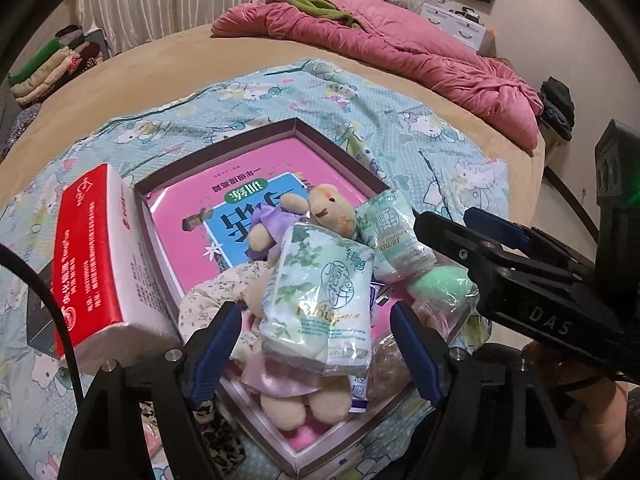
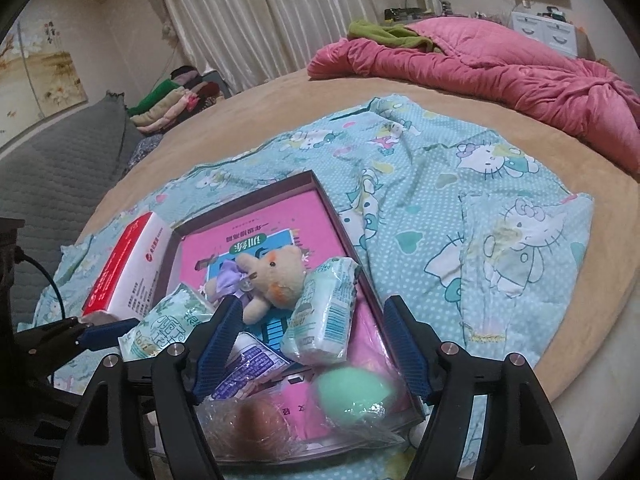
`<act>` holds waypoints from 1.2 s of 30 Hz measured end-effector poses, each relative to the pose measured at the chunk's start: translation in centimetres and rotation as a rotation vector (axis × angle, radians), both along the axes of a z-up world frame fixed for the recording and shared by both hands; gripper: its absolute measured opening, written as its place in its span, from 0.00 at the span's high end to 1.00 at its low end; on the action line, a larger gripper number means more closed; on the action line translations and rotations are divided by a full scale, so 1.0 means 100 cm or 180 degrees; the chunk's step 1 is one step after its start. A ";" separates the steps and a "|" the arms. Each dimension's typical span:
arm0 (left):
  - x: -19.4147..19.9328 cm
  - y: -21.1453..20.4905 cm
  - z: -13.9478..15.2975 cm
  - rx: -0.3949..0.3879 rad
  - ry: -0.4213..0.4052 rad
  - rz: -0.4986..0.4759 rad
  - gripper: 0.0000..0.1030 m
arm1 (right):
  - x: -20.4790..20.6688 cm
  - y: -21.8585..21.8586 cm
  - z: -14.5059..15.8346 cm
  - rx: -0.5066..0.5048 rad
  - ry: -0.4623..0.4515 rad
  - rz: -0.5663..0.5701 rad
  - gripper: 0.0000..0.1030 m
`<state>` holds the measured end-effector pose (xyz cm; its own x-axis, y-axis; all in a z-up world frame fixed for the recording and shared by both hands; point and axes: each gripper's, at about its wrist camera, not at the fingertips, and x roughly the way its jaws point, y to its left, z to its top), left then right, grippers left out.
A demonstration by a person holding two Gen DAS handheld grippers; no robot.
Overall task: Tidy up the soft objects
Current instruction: 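Open both grippers over the tray and pull them back from it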
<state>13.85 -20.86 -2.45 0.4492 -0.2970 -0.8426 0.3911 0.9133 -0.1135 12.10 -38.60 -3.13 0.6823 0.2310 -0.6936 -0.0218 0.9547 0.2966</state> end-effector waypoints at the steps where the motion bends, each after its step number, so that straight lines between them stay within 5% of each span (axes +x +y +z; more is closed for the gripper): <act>1: -0.001 0.001 0.002 0.0002 -0.0014 0.0007 0.26 | 0.000 0.000 0.000 -0.0004 -0.0005 -0.0001 0.25; 18: -0.019 0.018 0.025 0.0095 -0.0214 0.0159 0.18 | -0.007 0.011 0.011 -0.0113 -0.0080 0.0020 0.24; 36: -0.042 0.066 0.051 0.0102 -0.0369 0.0444 0.18 | -0.027 0.043 0.053 -0.0151 -0.0384 0.0209 0.24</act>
<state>9.65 -14.27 2.66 0.5787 -0.1989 -0.7909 0.2691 0.9621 -0.0451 9.42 -34.28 2.21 0.7459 0.2468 -0.6187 -0.1173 0.9630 0.2428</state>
